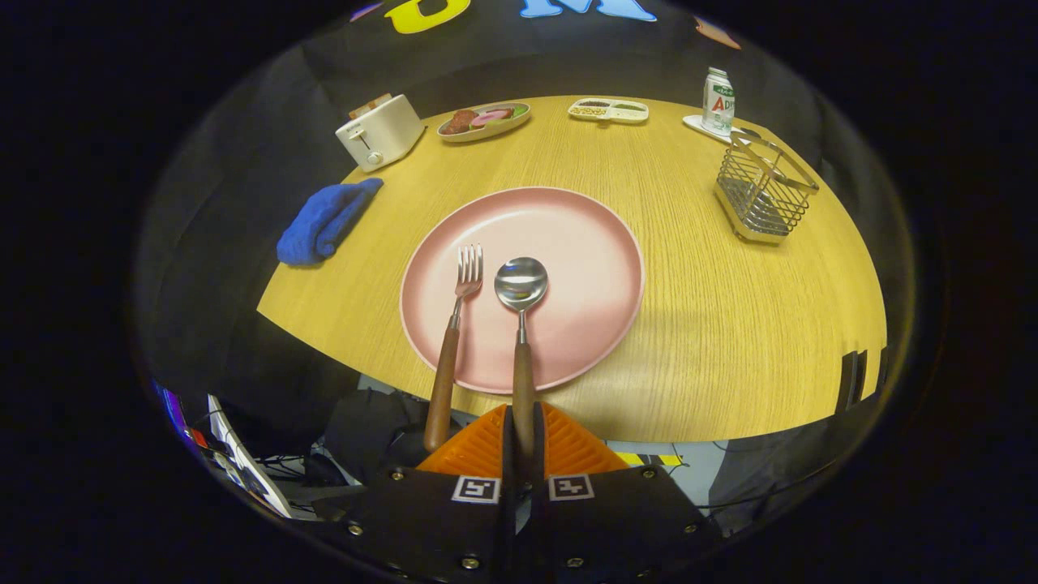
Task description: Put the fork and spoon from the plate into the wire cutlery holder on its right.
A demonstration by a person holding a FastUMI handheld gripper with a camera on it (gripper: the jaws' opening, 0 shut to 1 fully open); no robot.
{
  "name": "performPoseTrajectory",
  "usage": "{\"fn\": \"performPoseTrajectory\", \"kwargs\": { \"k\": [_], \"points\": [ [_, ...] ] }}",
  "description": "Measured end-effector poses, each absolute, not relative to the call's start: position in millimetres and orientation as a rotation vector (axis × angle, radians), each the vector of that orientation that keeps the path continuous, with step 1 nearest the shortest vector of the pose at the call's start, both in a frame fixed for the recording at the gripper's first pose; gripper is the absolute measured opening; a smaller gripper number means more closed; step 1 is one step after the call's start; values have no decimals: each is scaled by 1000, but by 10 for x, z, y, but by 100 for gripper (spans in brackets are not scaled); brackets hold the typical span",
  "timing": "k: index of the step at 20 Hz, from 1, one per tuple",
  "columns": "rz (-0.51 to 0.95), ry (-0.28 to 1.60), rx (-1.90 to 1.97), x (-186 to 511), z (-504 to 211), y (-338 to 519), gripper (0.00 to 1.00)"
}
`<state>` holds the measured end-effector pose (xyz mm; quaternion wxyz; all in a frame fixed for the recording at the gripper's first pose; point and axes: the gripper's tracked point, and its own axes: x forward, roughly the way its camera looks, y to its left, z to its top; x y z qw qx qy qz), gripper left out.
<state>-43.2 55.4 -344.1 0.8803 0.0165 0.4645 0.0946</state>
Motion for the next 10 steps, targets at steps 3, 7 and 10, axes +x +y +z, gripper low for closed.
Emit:
{"fn": "performPoseTrajectory", "kwargs": {
  "k": [3, 7, 10],
  "points": [
    [194, 961, 42, -412, -3411, 544, 8],
    [179, 934, 67, -320, -3321, 506, 7],
    [157, 901, 84, -220, -3199, 439, 8]
  ]
}}
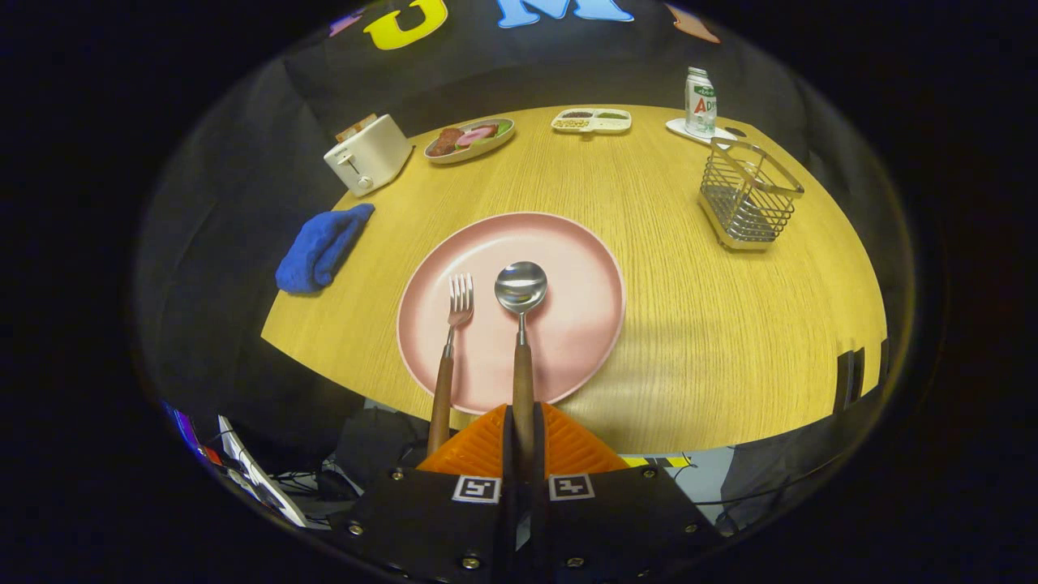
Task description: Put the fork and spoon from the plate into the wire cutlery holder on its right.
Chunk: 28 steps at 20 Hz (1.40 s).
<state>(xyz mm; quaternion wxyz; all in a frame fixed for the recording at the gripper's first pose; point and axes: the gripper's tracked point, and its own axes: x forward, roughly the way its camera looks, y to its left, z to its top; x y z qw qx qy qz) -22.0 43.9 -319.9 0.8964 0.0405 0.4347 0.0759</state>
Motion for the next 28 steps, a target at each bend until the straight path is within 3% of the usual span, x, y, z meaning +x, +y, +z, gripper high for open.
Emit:
{"fn": "performPoseTrajectory", "kwargs": {
  "k": [15, 28],
  "points": [
    [-78, 676, 118, 539, -2134, -798, 8],
    [-204, 768, 176, 561, -2230, -1418, 8]
  ]
}}
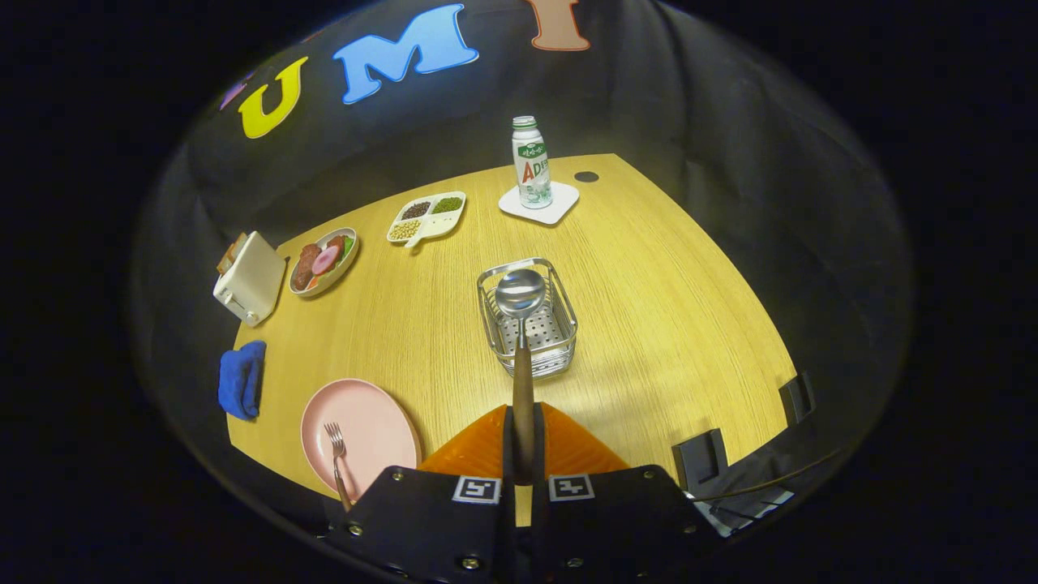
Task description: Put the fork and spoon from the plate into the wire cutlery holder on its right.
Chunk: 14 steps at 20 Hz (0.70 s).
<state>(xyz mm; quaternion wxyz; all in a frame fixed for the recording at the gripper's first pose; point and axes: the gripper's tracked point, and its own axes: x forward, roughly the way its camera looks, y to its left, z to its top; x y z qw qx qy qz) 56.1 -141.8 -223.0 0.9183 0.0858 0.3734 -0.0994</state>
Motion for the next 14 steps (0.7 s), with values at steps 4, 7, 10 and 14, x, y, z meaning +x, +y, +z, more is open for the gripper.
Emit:
{"fn": "performPoseTrajectory", "kwargs": {
  "k": [4, 7, 10, 14],
  "points": [
    [-205, 781, 173, 590, -2250, -1430, 8],
    [-207, 785, 178, 605, -2250, -1425, 7],
    [-207, 783, 179, 637, -2234, -1430, 9],
    [-213, 750, 182, 711, -2107, -1459, 11]
  ]
}}
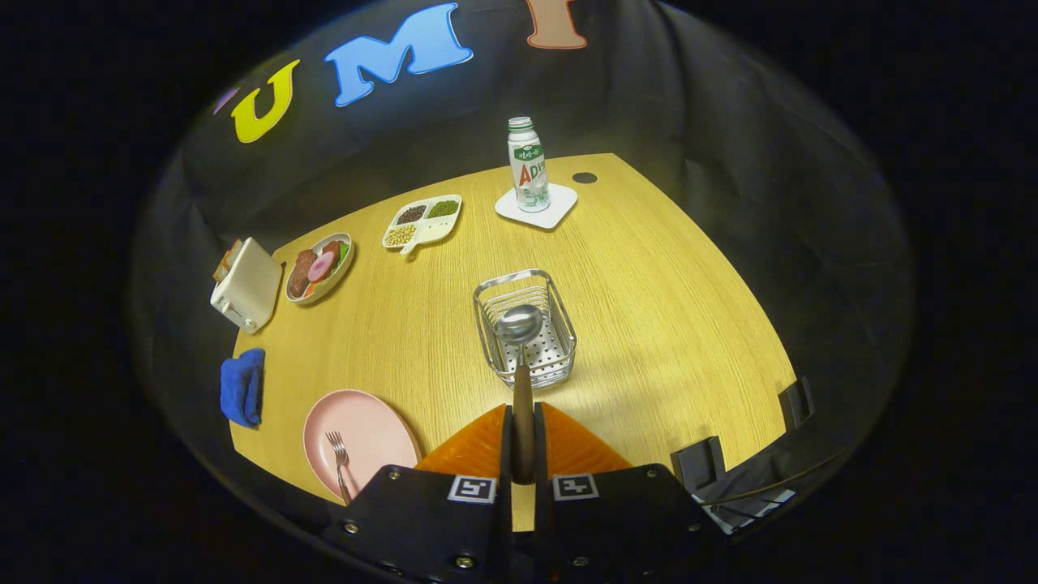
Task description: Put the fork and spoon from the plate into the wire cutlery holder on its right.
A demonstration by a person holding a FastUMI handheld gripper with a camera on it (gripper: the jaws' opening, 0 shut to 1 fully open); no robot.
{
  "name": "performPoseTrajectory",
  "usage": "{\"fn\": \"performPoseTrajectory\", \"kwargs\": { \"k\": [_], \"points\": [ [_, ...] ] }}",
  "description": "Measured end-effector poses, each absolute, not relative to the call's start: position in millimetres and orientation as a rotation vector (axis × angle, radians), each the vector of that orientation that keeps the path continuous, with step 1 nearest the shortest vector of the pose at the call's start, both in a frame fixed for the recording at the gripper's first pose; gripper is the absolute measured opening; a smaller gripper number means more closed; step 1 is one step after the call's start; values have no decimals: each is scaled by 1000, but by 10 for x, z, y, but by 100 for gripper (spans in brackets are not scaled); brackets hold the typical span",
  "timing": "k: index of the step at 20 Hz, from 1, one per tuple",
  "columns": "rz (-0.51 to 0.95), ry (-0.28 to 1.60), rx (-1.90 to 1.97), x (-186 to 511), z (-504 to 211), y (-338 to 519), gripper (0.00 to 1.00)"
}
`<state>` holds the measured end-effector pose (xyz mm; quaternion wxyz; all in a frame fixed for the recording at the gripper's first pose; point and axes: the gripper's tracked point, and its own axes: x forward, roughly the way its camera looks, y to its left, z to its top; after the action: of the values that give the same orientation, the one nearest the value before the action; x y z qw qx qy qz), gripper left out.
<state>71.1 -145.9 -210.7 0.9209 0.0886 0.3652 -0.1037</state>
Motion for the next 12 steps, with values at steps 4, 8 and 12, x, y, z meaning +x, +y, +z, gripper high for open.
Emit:
{"fn": "performPoseTrajectory", "kwargs": {
  "k": [4, 8, 12],
  "points": [
    [-223, 706, 153, 771, -1960, -1498, 17],
    [-218, 656, 122, 787, -1849, -1485, 18],
    [-199, 628, 86, 755, -1796, -1391, 18]
  ]
}}
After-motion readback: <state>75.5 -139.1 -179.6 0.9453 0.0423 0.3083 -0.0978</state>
